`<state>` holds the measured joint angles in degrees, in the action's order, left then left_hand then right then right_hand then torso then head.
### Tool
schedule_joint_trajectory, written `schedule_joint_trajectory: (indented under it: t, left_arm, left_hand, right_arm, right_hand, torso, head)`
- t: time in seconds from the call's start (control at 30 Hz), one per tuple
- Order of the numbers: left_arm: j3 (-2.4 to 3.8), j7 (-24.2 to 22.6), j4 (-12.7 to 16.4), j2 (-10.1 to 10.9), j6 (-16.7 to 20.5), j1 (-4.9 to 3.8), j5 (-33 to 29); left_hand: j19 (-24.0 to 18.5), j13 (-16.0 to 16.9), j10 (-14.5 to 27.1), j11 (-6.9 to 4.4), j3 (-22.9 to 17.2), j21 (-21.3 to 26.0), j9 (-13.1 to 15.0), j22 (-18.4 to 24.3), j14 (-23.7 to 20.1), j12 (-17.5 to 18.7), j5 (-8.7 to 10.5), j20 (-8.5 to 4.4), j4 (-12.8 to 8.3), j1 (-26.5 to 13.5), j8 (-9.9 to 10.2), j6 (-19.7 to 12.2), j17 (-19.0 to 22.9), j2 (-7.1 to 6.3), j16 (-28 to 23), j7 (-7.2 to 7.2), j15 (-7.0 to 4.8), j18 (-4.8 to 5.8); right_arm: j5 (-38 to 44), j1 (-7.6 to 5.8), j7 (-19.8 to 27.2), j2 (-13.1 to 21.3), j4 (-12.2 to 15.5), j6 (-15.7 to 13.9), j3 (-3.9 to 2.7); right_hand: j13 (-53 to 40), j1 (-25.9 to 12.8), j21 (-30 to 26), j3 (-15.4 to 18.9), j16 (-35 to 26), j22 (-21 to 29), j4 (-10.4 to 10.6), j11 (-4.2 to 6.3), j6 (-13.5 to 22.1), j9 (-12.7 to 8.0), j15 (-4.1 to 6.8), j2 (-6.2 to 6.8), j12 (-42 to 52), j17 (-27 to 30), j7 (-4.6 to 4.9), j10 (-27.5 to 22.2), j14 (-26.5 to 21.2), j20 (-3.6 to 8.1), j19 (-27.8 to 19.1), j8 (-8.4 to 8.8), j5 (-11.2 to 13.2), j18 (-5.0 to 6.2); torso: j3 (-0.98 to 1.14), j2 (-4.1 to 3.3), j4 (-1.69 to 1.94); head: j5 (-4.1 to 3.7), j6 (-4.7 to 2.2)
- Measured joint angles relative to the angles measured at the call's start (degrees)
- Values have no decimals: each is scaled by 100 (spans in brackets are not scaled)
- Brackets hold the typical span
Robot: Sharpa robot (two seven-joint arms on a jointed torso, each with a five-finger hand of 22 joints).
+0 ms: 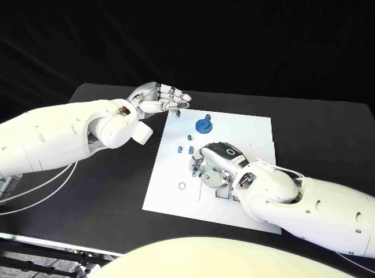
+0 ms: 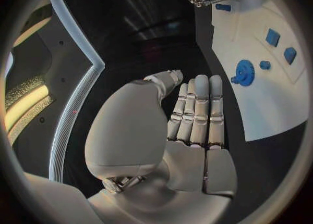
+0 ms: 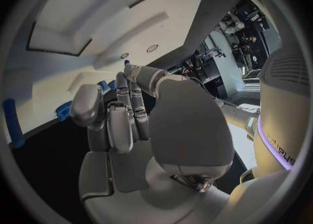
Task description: Assemble the parts on the task board
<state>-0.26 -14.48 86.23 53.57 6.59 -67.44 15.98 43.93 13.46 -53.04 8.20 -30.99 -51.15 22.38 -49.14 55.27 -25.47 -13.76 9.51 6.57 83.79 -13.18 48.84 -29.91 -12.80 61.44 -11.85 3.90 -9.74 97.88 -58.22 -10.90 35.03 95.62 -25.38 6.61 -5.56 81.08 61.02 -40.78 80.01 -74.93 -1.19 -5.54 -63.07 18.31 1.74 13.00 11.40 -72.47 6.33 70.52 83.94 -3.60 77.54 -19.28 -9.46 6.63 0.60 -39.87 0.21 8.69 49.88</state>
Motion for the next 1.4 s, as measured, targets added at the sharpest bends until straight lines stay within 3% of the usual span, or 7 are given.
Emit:
schedule_joint_trajectory:
  t: [0.9,1.13,1.2,1.27,1.4]
  left_arm:
    - [0,11,-11,-2,-14,0,-3]
    - [0,16,-12,-1,-19,0,-3]
    - [0,18,-12,0,-21,0,-3]
    - [0,20,-12,1,-23,0,-3]
    - [0,24,-12,2,-26,0,-2]
  left_hand:
    - [0,0,0,0,0,23,0,17,0,1,0,0,0,0,0,0,6,0,0,0,0,0]
    - [0,0,0,0,0,23,0,17,0,1,0,0,0,0,0,0,6,0,0,0,0,0]
    - [0,0,0,0,0,23,0,17,0,1,0,0,0,0,0,0,6,0,0,0,0,0]
    - [0,0,0,0,0,23,0,17,0,1,0,0,0,0,0,0,6,0,0,0,0,0]
    - [0,0,0,0,0,23,0,17,0,1,0,0,0,0,0,0,6,0,0,0,0,0]
  right_arm:
    - [5,5,1,-58,-128,145,41]
    - [13,6,-3,-92,-152,192,53]
    - [13,9,-3,-103,-169,224,68]
    - [11,12,2,-106,-177,245,69]
    - [-5,5,22,-109,-182,276,68]
  right_hand:
    - [-16,14,-34,2,0,2,0,1,20,10,0,-12,-5,10,17,0,0,0,0,7,1,0]
    - [-429,11,-83,2,0,2,0,2,46,9,0,-14,-16,31,22,1,0,-21,-21,14,1,0]
    - [-429,-34,-150,28,0,2,-26,43,68,16,0,-58,-29,47,42,44,0,-45,-45,29,1,0]
    - [-429,-135,-247,156,0,2,-18,68,138,40,0,-93,-115,76,86,62,0,-82,-82,90,-217,0]
    - [-383,-291,-396,313,0,2,26,180,242,52,-74,-57,-312,115,159,23,-11,-145,-144,140,-299,0]
  torso:
    - [-2,-1,2]
    - [-2,-2,2]
    - [-2,-2,2]
    - [-2,-2,2]
    - [-4,-2,2]
  head:
    - [-6,12]
    - [-13,12]
    - [-14,12]
    - [-14,12]
    - [-14,12]
